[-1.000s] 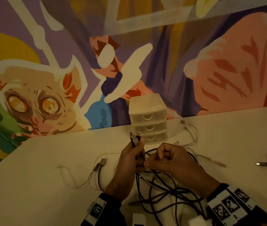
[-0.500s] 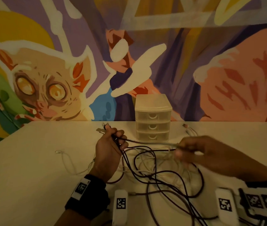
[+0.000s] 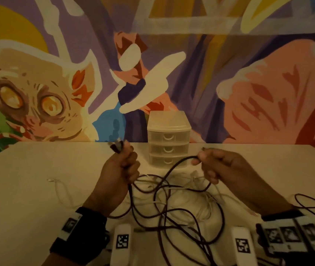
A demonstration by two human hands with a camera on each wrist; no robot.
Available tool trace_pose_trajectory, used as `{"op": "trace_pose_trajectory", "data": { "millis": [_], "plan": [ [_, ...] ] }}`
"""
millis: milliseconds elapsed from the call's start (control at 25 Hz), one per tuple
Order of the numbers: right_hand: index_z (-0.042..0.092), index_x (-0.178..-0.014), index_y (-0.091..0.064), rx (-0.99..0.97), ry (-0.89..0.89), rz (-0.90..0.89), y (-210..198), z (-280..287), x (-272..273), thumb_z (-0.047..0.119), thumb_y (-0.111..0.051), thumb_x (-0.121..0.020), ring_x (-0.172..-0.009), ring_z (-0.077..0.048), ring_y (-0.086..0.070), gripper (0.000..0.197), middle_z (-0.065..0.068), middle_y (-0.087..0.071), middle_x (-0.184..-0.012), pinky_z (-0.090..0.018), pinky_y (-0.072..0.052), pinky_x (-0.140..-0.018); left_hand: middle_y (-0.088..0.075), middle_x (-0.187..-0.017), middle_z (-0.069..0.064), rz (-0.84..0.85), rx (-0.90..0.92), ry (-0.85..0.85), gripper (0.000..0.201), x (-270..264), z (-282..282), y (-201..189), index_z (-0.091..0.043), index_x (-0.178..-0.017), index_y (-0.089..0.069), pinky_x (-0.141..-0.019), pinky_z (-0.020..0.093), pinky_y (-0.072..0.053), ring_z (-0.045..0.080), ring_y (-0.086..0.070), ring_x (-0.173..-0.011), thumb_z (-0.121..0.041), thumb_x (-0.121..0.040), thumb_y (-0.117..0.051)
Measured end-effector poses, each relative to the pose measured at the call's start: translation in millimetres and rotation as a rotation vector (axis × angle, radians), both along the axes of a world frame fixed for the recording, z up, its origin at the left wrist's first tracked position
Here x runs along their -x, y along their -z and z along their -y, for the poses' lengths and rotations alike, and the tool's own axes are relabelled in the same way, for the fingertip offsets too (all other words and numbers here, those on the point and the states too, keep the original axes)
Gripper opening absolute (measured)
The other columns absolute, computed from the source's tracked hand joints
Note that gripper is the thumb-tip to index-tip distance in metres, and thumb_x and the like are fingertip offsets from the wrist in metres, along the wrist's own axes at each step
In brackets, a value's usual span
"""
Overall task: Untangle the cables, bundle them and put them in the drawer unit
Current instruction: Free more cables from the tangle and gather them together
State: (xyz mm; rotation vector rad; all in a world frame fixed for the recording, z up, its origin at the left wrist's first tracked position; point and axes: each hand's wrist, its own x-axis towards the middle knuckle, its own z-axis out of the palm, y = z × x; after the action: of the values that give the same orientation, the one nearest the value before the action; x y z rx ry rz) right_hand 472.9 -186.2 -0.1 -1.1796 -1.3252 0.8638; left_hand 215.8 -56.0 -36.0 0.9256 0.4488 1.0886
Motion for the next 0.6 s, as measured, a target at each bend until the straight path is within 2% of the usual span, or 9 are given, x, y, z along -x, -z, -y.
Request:
{"op": "trace_pose_trajectory", "data": {
  "millis": [40, 160, 200, 280, 320, 360, 440, 520, 600],
  "plan": [
    [0.015, -0.098, -0.083, 0.034, 0.001, 0.087, 5.8, -3.5, 7.8, 0.034, -0.061, -0.103, -0.059, -0.015, -0.042, 0.029, -0.004, -0.046, -0.064, -0.024, -0.041, -0.06, -0.022, -0.071, -0.004, -0.169, -0.087, 0.005, 0.033, -2.3, 5.7, -1.1, -0.016, -0.093, -0.051, -0.046, 0.024, -0.017, 0.008, -0.018, -0.053, -0.044, -0.103, -0.064],
    [0.019, -0.093, -0.082, 0.109, 0.001, 0.137, 18.1, -10.5, 19.5, 0.042, -0.064, -0.102, -0.058, -0.016, -0.044, 0.03, -0.005, -0.051, -0.064, -0.02, -0.041, -0.054, -0.03, -0.065, -0.004, -0.559, -0.281, 0.111, 0.067, -14.3, 26.7, -6.0, 0.002, -0.11, -0.061, -0.046, 0.027, -0.02, 0.011, -0.023, -0.052, -0.061, -0.092, -0.073],
    [0.019, -0.092, -0.081, 0.117, 0.005, 0.131, 20.3, -12.0, 21.4, 0.044, -0.065, -0.102, -0.058, -0.016, -0.046, 0.032, -0.005, -0.053, -0.065, -0.02, -0.042, -0.053, -0.032, -0.063, -0.004, -0.655, -0.338, 0.131, 0.069, -17.7, 31.4, -5.6, 0.002, -0.107, -0.064, -0.047, 0.027, -0.023, 0.011, -0.025, -0.052, -0.065, -0.089, -0.071],
    [0.016, -0.09, -0.079, 0.112, 0.01, 0.126, 23.6, -13.7, 24.2, 0.048, -0.066, -0.1, -0.057, -0.015, -0.05, 0.035, -0.004, -0.057, -0.065, -0.022, -0.043, -0.054, -0.034, -0.062, -0.003, -0.784, -0.417, 0.139, 0.054, -20.6, 37.4, -4.3, -0.011, -0.086, -0.072, -0.049, 0.026, -0.027, 0.01, -0.028, -0.051, -0.065, -0.087, -0.07],
    [0.014, -0.089, -0.077, 0.105, 0.02, 0.116, 24.3, -14.5, 25.2, 0.048, -0.067, -0.099, -0.057, -0.016, -0.051, 0.037, -0.004, -0.058, -0.065, -0.023, -0.044, -0.054, -0.034, -0.062, -0.002, -0.786, -0.422, 0.141, 0.041, -20.1, 38.4, -5.0, -0.022, -0.075, -0.072, -0.049, 0.026, -0.026, 0.01, -0.028, -0.051, -0.061, -0.089, -0.072],
    [0.013, -0.086, -0.074, 0.101, 0.033, 0.106, 25.2, -15.4, 24.2, 0.048, -0.068, -0.098, -0.058, -0.017, -0.052, 0.038, -0.004, -0.059, -0.065, -0.024, -0.045, -0.056, -0.033, -0.063, -0.001, -0.742, -0.409, 0.135, 0.034, -18.4, 37.6, -6.0, -0.028, -0.07, -0.071, -0.048, 0.026, -0.024, 0.01, -0.027, -0.051, -0.054, -0.091, -0.073],
    [0.014, -0.086, -0.072, 0.113, 0.014, 0.164, 26.3, -14.8, 17.1, 0.048, -0.064, -0.1, -0.064, -0.012, -0.059, 0.038, -0.001, -0.064, -0.069, -0.021, -0.048, -0.065, -0.032, -0.064, -0.001, -0.519, -0.294, 0.043, 0.025, -11.8, 30.3, -7.6, -0.027, -0.072, -0.071, -0.048, 0.027, -0.02, 0.01, -0.025, -0.05, -0.043, -0.091, -0.074],
    [0.015, -0.097, -0.074, 0.164, -0.109, 0.323, 27.9, -13.5, 8.5, 0.044, -0.055, -0.107, -0.079, 0.001, -0.066, 0.036, 0.009, -0.07, -0.079, -0.014, -0.049, -0.079, -0.029, -0.067, -0.001, -0.269, -0.162, -0.108, 0.025, -2.4, 18.2, -10.6, -0.026, -0.073, -0.071, -0.049, 0.028, -0.016, 0.009, -0.022, -0.05, -0.037, -0.095, -0.072],
    [0.018, -0.104, -0.073, 0.221, -0.21, 0.432, 31.3, -14.4, 1.3, 0.036, -0.051, -0.111, -0.098, 0.003, -0.069, 0.03, 0.009, -0.075, -0.092, -0.015, -0.049, -0.092, -0.03, -0.071, -0.001, -0.155, -0.106, -0.224, 0.033, 1.7, 10.4, -13.5, -0.027, -0.069, -0.073, -0.048, 0.027, -0.014, 0.01, -0.016, -0.052, -0.035, -0.1, -0.068]
  ]
}}
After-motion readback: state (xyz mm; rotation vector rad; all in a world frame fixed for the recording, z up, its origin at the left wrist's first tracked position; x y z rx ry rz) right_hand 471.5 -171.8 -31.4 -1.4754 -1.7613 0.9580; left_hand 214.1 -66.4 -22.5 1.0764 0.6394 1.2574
